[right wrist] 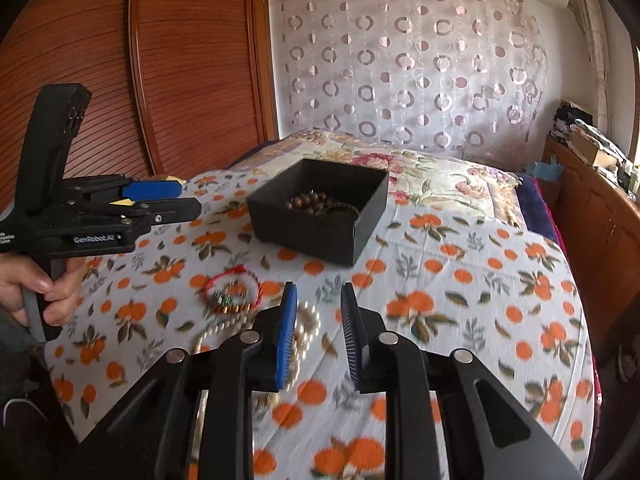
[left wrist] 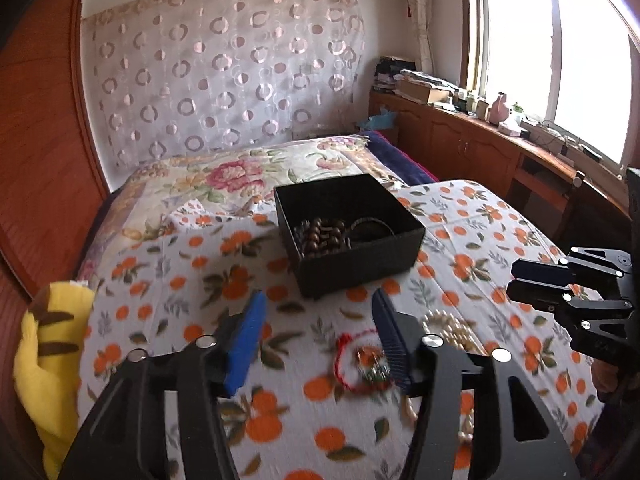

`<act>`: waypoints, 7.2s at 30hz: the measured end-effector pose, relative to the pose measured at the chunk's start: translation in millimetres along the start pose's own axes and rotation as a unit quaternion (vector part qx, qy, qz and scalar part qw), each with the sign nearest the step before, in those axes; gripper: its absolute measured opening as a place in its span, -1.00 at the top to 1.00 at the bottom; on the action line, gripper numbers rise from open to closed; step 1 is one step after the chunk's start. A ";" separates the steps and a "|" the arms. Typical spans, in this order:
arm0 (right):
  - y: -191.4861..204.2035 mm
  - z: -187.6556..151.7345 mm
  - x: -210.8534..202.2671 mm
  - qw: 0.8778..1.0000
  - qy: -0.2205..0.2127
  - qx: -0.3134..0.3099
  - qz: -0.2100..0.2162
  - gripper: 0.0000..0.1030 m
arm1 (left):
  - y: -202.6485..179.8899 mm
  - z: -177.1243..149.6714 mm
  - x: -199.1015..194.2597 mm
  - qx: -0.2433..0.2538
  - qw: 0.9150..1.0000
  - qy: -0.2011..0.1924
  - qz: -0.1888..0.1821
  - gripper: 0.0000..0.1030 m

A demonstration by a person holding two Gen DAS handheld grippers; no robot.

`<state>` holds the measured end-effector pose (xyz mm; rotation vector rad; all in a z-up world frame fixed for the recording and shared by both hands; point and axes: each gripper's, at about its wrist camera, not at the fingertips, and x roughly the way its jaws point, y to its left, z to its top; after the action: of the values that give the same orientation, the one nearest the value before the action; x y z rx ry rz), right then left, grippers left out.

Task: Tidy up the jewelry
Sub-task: 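Lower the left gripper onto the long pearl necklace and close on it, then lift the pearl necklace with the left gripper and carry it toward the box, then lower the pearl necklace into the box with left gripper while right gripper grasps pearls, then release the pearl necklace into the black box with left gripper while right gripper drops the pearl bracelet in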

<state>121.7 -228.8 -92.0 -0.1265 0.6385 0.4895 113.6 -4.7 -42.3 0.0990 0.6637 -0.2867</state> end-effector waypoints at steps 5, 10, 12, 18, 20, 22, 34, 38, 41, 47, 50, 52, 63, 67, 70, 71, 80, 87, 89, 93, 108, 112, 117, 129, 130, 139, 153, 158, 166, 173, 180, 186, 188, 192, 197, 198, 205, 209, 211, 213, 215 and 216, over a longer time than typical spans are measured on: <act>2.6 -22.5 -9.7 1.000 0.015 0.002 -0.002 0.52 | -4.7 -18.3 -4.2 -0.008 1.000 0.012 -0.011 -0.04; 6.5 -42.7 -15.1 1.000 0.030 0.007 -0.004 0.52 | -12.6 -35.2 -5.9 -0.011 0.999 0.025 -0.024 -0.05; 9.5 -50.0 -16.1 0.999 0.036 0.011 0.003 0.52 | -16.6 -40.1 -4.9 -0.010 0.999 0.030 -0.029 -0.05; 22.6 -60.5 -20.1 0.999 0.043 -0.006 0.009 0.52 | -31.8 -50.2 4.8 0.004 0.998 0.052 -0.039 -0.05; 24.9 -61.0 -20.9 0.999 0.044 -0.013 0.003 0.52 | -37.0 -51.8 9.2 0.011 0.997 0.060 -0.042 -0.04; 25.2 -62.7 -21.1 0.999 0.046 -0.012 0.005 0.52 | -42.5 -53.3 12.3 0.018 0.997 0.065 -0.046 0.06; 20.7 -70.7 -17.8 0.999 0.049 0.000 0.007 0.52 | -58.9 -61.0 33.7 0.050 0.992 0.104 -0.050 0.41; 19.6 -70.9 -17.3 0.999 0.048 0.001 0.008 0.52 | -60.1 -60.0 35.1 0.055 0.992 0.104 -0.050 0.53; 19.7 -70.8 -17.6 0.999 0.048 0.000 0.008 0.52 | -58.9 -59.6 35.9 0.056 0.992 0.103 -0.050 0.73; 19.7 -70.4 -17.0 0.999 0.050 0.000 0.010 0.52 | -57.1 -59.3 36.4 0.052 0.992 0.103 -0.054 0.92; 19.6 -70.3 -17.0 0.999 0.050 0.002 0.010 0.52 | -53.8 -57.7 33.4 0.040 0.994 0.093 -0.050 0.92; 21.1 -71.0 -15.8 0.999 0.050 0.003 0.010 0.52 | -50.7 -54.0 25.3 0.026 0.995 0.078 -0.052 0.92; 22.3 -70.2 -14.0 0.999 0.051 0.004 0.011 0.52 | -46.0 -3.2 -27.5 0.006 0.998 -0.022 -0.051 0.92; 22.4 -69.7 -13.2 0.999 0.052 0.005 0.012 0.52 | -43.3 9.1 -46.1 0.001 0.997 -0.051 -0.052 0.92; 21.6 -71.0 -15.8 0.999 0.052 0.002 0.009 0.52 | -39.4 13.3 -60.7 0.000 0.996 -0.068 -0.049 0.92; 22.5 -70.2 -15.3 0.999 0.053 0.000 0.008 0.52 | -37.9 14.0 -65.4 -0.001 0.996 -0.073 -0.047 0.92; 23.7 -50.9 -6.4 0.998 0.054 -0.015 0.012 0.52 | -18.6 18.8 -95.6 -0.015 0.994 -0.107 -0.029 0.92; 30.0 -31.0 11.7 0.997 0.062 -0.028 0.029 0.52 | -2.9 22.2 -107.9 -0.022 0.992 -0.121 -0.012 0.92; 33.3 -26.8 19.2 0.996 0.069 -0.032 0.035 0.52 | 1.2 22.5 -108.9 -0.025 0.992 -0.123 -0.010 0.92; 40.0 -20.1 33.2 0.995 0.080 -0.041 0.039 0.52 | 8.0 25.3 -110.7 -0.030 0.992 -0.126 -0.006 0.92; 51.5 -12.2 75.2 0.990 0.120 -0.079 0.015 0.22 | 12.6 37.5 -110.6 -0.023 0.991 -0.134 0.008 0.92; 45.8 -11.2 75.3 0.990 0.119 -0.070 0.025 0.45 | 13.3 38.3 -109.8 -0.022 0.991 -0.134 0.009 0.92; 41.3 -5.7 64.6 0.993 0.099 -0.064 0.023 0.84 | 14.6 38.7 -109.1 -0.023 0.991 -0.132 0.010 0.92; 25.7 37.1 16.9 0.998 0.028 -0.055 0.020 0.84 | 28.0 60.6 -96.2 -0.024 0.991 -0.132 0.017 0.92; 24.9 43.7 12.0 0.998 0.020 -0.058 0.019 0.84 | 29.1 63.4 -95.0 -0.023 0.991 -0.132 0.018 0.92; 17.3 98.4 -22.1 0.997 -0.039 -0.071 0.008 0.84 | 27.9 90.2 -85.4 -0.005 0.990 -0.134 0.029 0.92; -2.0 152.0 -38.8 0.994 -0.090 -0.066 -0.001 0.84 | 25.8 127.5 -66.6 0.008 0.990 -0.139 0.025 0.92; -11.7 171.2 -39.2 0.993 -0.103 -0.053 -0.014 0.84 | 18.4 144.7 -60.9 0.019 0.990 -0.137 0.028 0.92; -29.2 184.5 -34.9 0.993 -0.115 -0.028 -0.015 0.84 | 5.4 164.4 -43.9 0.023 0.991 -0.132 0.020 0.92; -40.8 196.5 -31.1 0.993 -0.119 -0.010 -0.019 0.84 | 2.1 152.9 -12.3 0.016 0.994 -0.109 0.011 0.92; -41.6 207.7 -13.0 0.993 -0.115 -0.002 -0.016 0.84 | 6.1 140.1 13.4 0.010 0.996 -0.084 0.011 0.92; -39.4 212.9 -3.2 0.993 -0.114 -0.004 -0.016 0.84 | 15.4 133.6 21.6 0.000 0.997 -0.072 0.011 0.91; -38.7 215.8 -1.2 0.994 -0.111 -0.003 -0.018 0.84 | 18.5 132.6 23.0 -0.002 0.998 -0.068 0.011 0.91; -37.6 221.5 14.6 0.995 -0.097 0.003 -0.017 0.84 | 21.1 130.0 25.9 -0.001 0.998 -0.063 0.012 0.92; -35.7 233.3 20.2 0.995 -0.102 0.003 -0.019 0.84 | 22.5 126.4 28.7 -0.003 0.998 -0.059 0.010 0.91; -35.7 236.7 19.7 0.994 -0.106 0.003 -0.020 0.84 | 22.3 125.3 29.3 -0.003 0.998 -0.058 0.009 0.91; -33.4 244.1 22.3 0.995 -0.095 -0.001 -0.026 0.84 | 20.5 117.8 31.9 0.002 0.999 -0.053 0.003 0.54; -37.4 226.3 45.0 0.998 -0.059 0.007 -0.019 0.84 | 21.3 108.3 25.9 0.008 0.998 -0.059 0.005 0.26; -39.7 214.0 57.8 0.999 -0.040 0.010 -0.012 0.84 | 22.1 100.6 22.7 0.010 0.998 -0.059 0.007 0.25; -40.8 201.0 69.0 1.000 -0.022 0.012 -0.011 0.82 | 23.3 91.4 19.6 0.010 0.998 -0.057 0.008 0.23; -39.9 190.8 73.8 1.000 -0.012 0.012 -0.007 0.67 | 25.1 82.8 17.5 0.010 0.998 -0.053 0.008 0.23; -40.1 186.2 73.0 1.000 -0.014 0.010 -0.007 0.62 | 26.4 75.2 16.0 0.010 0.999 -0.051 0.009 0.23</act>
<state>292.1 -186.4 11.7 -0.1046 0.6153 0.4711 177.9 3.2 6.8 0.1090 0.5594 -0.2789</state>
